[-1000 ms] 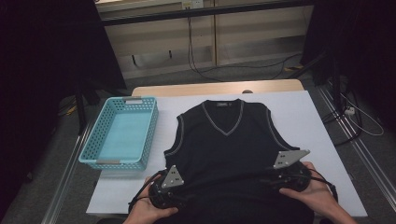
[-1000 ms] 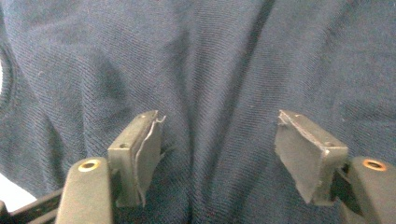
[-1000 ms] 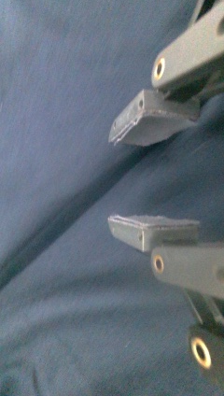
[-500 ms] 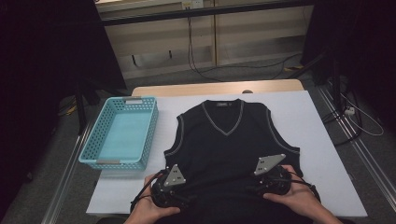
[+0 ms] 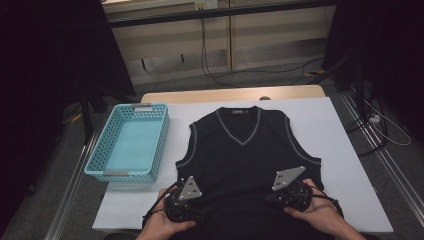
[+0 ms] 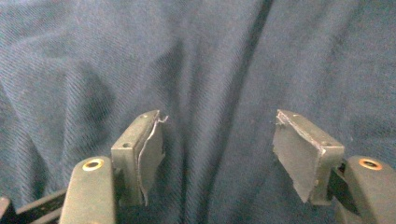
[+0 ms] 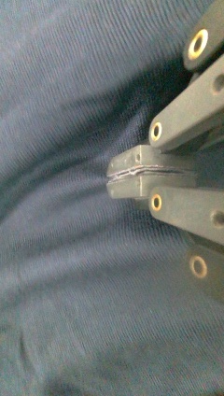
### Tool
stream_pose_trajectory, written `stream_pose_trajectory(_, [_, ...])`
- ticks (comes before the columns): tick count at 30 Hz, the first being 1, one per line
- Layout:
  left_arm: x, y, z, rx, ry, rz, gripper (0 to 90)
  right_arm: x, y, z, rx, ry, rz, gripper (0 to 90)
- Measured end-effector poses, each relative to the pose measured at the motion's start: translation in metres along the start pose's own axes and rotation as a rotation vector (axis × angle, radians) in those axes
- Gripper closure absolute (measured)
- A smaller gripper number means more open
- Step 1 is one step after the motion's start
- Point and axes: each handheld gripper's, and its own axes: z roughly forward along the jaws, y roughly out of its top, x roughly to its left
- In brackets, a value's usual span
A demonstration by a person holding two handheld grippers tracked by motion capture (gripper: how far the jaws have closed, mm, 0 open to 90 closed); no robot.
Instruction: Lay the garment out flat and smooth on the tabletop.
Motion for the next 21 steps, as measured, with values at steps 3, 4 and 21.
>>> stream_pose_trajectory(3, [0.003, -0.002, -0.001, 0.012, -0.006, -0.008, 35.2, 0.007, -0.007, -0.004, -0.006, 0.036, -0.002, 89.5])
stream_pose_trajectory(4, [0.003, -0.002, -0.001, 0.02, -0.011, -0.01, 35.7, 0.01, -0.009, -0.006, -0.006, 0.042, -0.008, 89.5])
stream_pose_trajectory(21, [-0.01, -0.01, -0.016, 0.046, -0.071, 0.02, 85.4, 0.028, -0.02, -0.015, -0.006, 0.075, -0.044, 89.5])
